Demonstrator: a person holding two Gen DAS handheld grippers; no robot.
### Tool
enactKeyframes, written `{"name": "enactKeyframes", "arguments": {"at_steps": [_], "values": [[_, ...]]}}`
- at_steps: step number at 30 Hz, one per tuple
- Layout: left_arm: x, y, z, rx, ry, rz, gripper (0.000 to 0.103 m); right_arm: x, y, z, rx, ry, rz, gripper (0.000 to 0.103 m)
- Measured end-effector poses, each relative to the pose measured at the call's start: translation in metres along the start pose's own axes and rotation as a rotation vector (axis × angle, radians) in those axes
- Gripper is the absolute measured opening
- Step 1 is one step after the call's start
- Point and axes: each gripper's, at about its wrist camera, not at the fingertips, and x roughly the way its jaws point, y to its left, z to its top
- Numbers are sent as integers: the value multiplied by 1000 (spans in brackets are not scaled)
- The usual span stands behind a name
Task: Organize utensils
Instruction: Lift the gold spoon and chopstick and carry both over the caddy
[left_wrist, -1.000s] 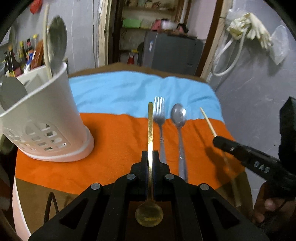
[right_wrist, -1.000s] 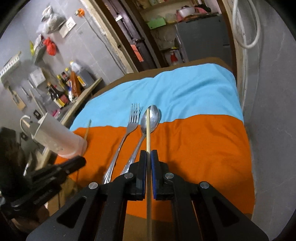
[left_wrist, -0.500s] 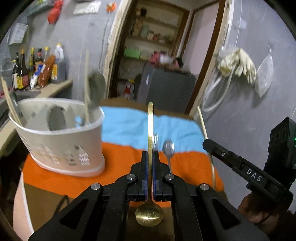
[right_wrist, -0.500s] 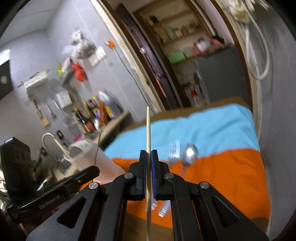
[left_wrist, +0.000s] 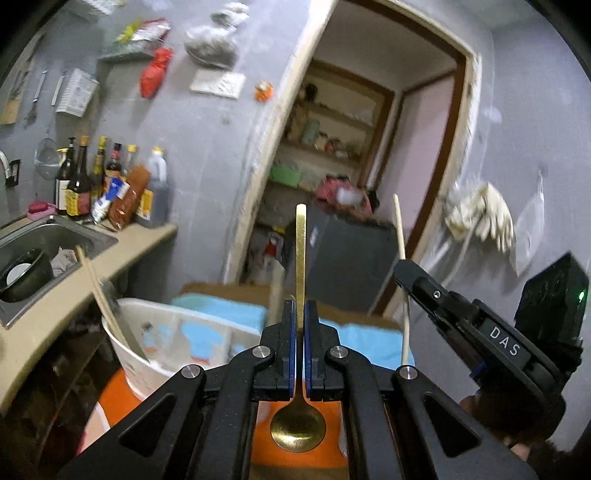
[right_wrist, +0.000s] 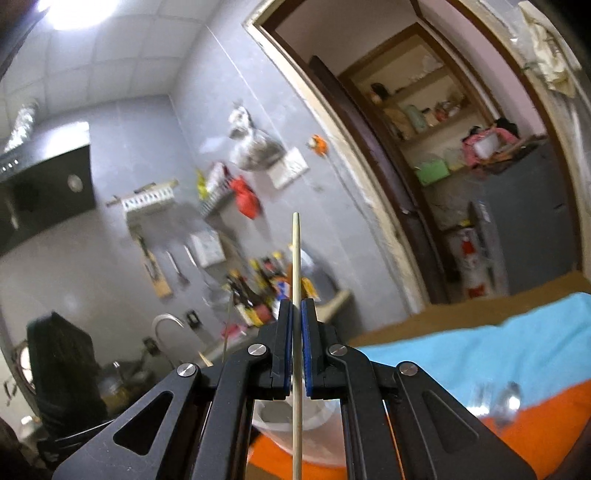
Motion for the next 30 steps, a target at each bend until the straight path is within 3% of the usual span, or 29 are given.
{"name": "enactKeyframes", "arguments": {"at_steps": [8, 16, 24, 30], "values": [[4, 77, 43, -58, -123, 16, 2, 44, 13, 1, -29, -71, 89, 3], [21, 138, 41, -186, -189, 13, 2, 65, 6, -20, -70, -100, 78, 3], [31, 141, 23, -179, -209, 29, 2, 72, -4, -36, -104, -97, 33, 3], [35, 126, 3, -89, -249, 71, 2, 72, -3, -43, -134, -128, 32, 3]]}}
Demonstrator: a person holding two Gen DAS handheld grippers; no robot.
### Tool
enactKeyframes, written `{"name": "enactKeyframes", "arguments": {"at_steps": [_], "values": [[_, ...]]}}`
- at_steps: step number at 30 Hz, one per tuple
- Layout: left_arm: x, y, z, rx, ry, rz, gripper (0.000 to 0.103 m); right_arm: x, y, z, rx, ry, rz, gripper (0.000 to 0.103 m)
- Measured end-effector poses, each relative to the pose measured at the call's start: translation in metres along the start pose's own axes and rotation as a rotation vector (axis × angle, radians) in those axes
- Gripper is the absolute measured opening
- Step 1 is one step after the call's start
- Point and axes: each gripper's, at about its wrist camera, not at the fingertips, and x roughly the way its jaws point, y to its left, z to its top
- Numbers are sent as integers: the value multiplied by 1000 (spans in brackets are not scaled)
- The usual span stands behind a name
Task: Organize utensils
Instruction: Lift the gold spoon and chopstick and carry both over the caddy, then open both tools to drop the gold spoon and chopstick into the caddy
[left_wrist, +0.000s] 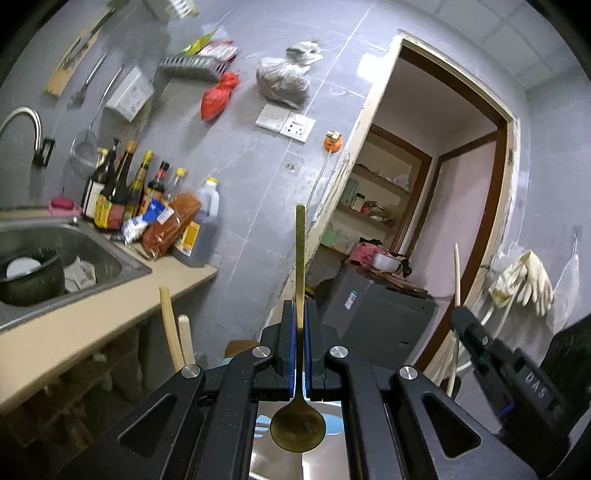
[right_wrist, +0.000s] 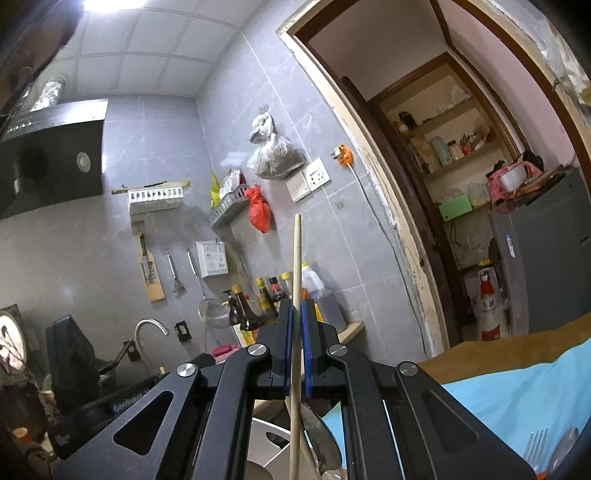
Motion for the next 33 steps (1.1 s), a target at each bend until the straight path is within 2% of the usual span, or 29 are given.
{"name": "enactKeyframes", "arguments": {"at_steps": [5, 13, 20, 28, 30, 33], "values": [[0, -6, -13, 59, -25, 21, 2, -1, 4, -4, -35, -13, -6, 3], [0, 0, -25, 72, -21, 32, 2, -2, 9, -12, -86, 14, -23, 3], [-2, 1, -30, 111, 22, 45, 2, -8, 11, -15, -117, 60, -34, 4], [-4, 1, -28, 104, 79, 51, 2, -11, 10, -13, -113, 93, -37, 5], [-5, -1, -26, 106, 94, 51, 3, -12, 10, -13, -111, 103, -39, 6], [-9, -4, -22, 107, 107, 39, 15, -13, 9, -12, -103, 126, -37, 9]]}}
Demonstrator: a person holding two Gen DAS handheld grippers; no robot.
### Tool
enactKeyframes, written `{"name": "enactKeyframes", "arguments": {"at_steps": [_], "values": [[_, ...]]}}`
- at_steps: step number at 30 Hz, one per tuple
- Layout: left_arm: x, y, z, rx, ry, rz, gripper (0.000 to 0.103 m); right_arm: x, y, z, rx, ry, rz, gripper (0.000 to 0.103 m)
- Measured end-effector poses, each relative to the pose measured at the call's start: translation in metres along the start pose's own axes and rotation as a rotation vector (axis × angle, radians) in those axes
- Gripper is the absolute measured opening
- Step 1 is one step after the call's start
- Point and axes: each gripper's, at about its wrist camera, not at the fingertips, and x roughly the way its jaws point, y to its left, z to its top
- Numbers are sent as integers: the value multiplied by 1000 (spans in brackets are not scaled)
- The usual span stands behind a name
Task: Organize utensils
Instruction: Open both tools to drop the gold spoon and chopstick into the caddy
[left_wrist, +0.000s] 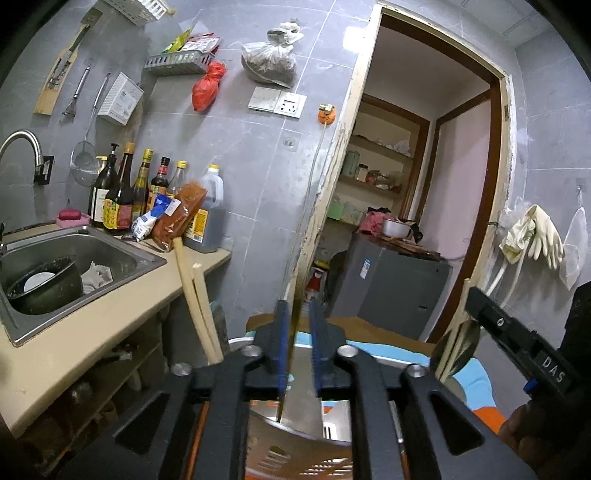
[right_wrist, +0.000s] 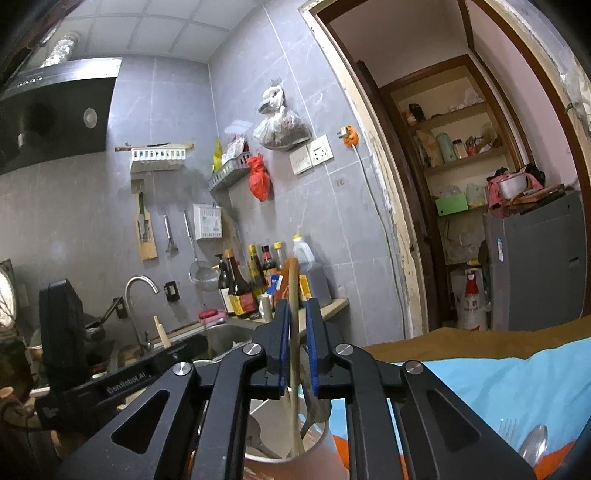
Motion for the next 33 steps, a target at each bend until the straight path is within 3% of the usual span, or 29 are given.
{"name": "enactKeyframes", "arguments": {"at_steps": [1, 6, 14, 19, 28, 30, 33], "values": [[-1, 0, 1, -3, 2, -3, 21, 0, 0, 0, 0, 7, 0, 11], [-6, -5, 9, -16, 16, -8, 23, -8, 1, 6, 7, 10, 1, 19], [-16, -24, 30, -16, 27, -11, 38, -25, -2, 32, 8, -6, -21, 26], [-19, -45, 42, -16, 51, -23, 55, -44, -15, 44, 37, -6, -85, 57], [-25, -96, 41, 29, 68, -51, 89, -92, -43, 64, 36, -4, -208, 95], [-26, -111, 38, 52, 65, -46, 91, -104, -49, 67, 31, -8, -230, 102], [-27, -130, 33, 83, 61, -50, 94, -120, -56, 70, 21, -10, -255, 103]]}}
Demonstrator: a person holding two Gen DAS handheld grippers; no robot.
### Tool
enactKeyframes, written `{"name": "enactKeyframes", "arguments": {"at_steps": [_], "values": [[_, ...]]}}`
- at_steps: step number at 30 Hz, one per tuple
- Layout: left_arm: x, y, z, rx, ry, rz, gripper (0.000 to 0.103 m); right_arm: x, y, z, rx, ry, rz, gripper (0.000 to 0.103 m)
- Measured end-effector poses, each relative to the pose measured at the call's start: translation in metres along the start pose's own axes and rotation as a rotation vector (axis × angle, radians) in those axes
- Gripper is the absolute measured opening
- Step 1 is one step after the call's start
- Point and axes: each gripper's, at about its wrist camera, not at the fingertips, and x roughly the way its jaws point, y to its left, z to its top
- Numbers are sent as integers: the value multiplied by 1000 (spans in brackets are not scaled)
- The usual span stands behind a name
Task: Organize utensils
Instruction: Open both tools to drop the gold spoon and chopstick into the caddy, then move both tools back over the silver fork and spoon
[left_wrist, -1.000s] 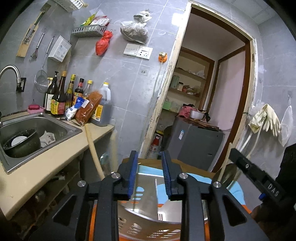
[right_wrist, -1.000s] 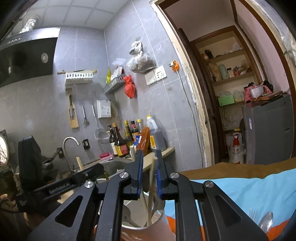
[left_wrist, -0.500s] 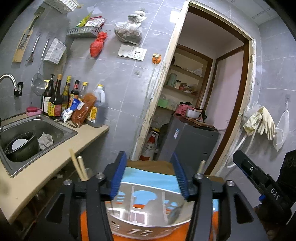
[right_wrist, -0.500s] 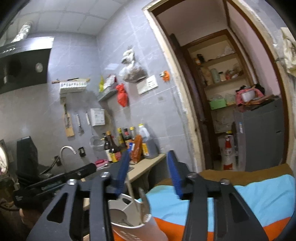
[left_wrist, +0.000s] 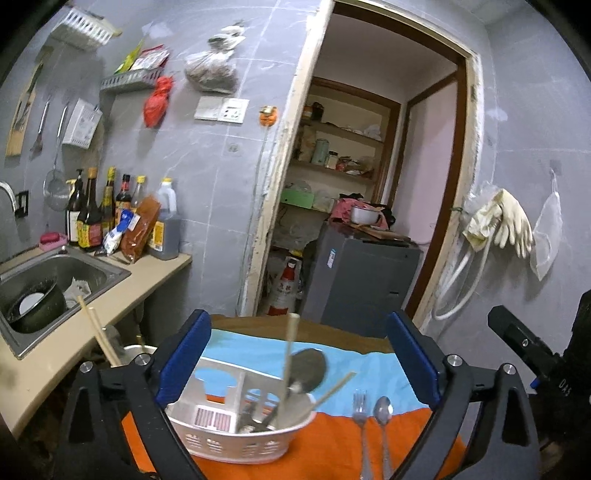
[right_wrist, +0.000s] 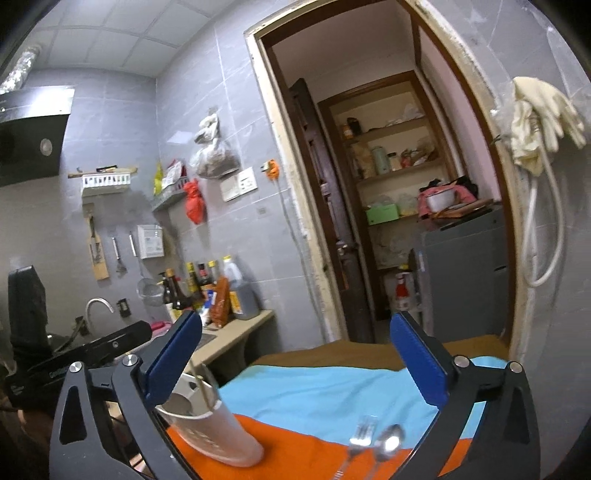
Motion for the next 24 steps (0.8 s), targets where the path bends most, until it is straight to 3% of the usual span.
{"name": "enactKeyframes", "arguments": {"at_steps": [11, 18, 24], "values": [[1, -63, -32, 79, 34, -28, 96, -35, -49, -3, -3, 49, -79, 103], [17, -88, -67, 107, 128, -30, 96, -39, -75, -20, 9, 104, -114, 103], [38, -90, -94, 70, 212, -40, 96, -33, -97, -40, 25, 182, -123, 103]]}}
